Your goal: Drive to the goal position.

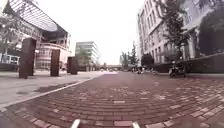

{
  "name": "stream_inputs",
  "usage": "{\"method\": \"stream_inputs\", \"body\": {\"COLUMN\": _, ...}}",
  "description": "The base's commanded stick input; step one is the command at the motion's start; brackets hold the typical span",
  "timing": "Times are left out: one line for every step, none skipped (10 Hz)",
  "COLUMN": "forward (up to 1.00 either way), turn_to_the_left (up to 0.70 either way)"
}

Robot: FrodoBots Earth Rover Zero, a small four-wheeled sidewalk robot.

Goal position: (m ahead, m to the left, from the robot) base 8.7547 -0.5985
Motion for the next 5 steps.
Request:
{"method": "stream_inputs", "body": {"forward": 0.7, "turn_to_the_left": 0.0}}
{"method": "stream_inputs", "body": {"forward": 0.7, "turn_to_the_left": 0.0}}
{"method": "stream_inputs", "body": {"forward": 0.7, "turn_to_the_left": 0.0}}
{"method": "stream_inputs", "body": {"forward": 0.7, "turn_to_the_left": 0.0}}
{"method": "stream_inputs", "body": {"forward": 0.7, "turn_to_the_left": 0.0}}
